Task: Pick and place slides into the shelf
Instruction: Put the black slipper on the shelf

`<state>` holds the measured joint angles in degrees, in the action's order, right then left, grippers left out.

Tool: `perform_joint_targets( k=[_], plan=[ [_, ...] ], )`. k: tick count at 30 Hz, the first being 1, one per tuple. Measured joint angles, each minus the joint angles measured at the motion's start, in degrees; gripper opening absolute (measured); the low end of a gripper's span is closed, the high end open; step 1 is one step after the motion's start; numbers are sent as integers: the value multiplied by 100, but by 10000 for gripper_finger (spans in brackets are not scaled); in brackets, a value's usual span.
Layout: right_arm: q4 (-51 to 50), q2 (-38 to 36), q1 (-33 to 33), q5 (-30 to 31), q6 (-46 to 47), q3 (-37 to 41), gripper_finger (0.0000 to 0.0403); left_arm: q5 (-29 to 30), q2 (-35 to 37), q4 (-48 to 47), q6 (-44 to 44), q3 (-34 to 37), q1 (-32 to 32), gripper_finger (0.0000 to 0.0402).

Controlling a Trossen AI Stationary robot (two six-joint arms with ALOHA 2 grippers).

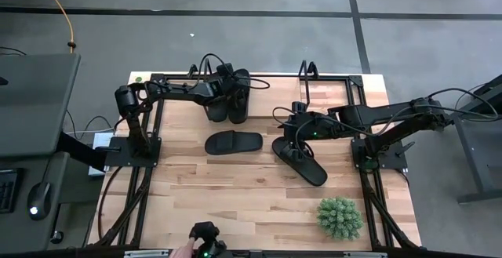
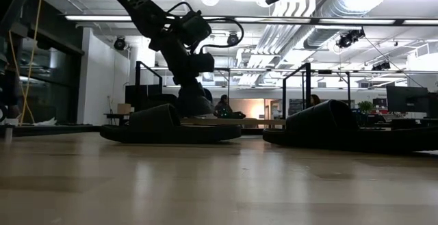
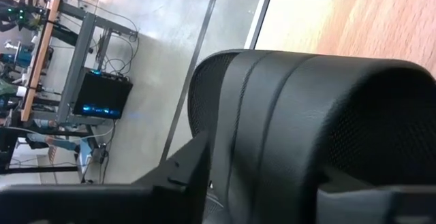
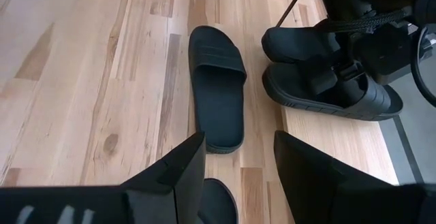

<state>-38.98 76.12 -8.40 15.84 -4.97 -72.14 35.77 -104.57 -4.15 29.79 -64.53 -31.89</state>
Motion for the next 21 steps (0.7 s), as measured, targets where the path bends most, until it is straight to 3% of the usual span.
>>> perform_joint_targets(
  k=[7, 21],
  plan=[
    [2, 0, 0, 1, 0, 0, 165, 7, 0, 14, -3, 0, 2, 173],
    [0, 0, 0, 0, 1, 0, 165, -381, 0, 25, -8, 0, 6, 224]
  ],
)
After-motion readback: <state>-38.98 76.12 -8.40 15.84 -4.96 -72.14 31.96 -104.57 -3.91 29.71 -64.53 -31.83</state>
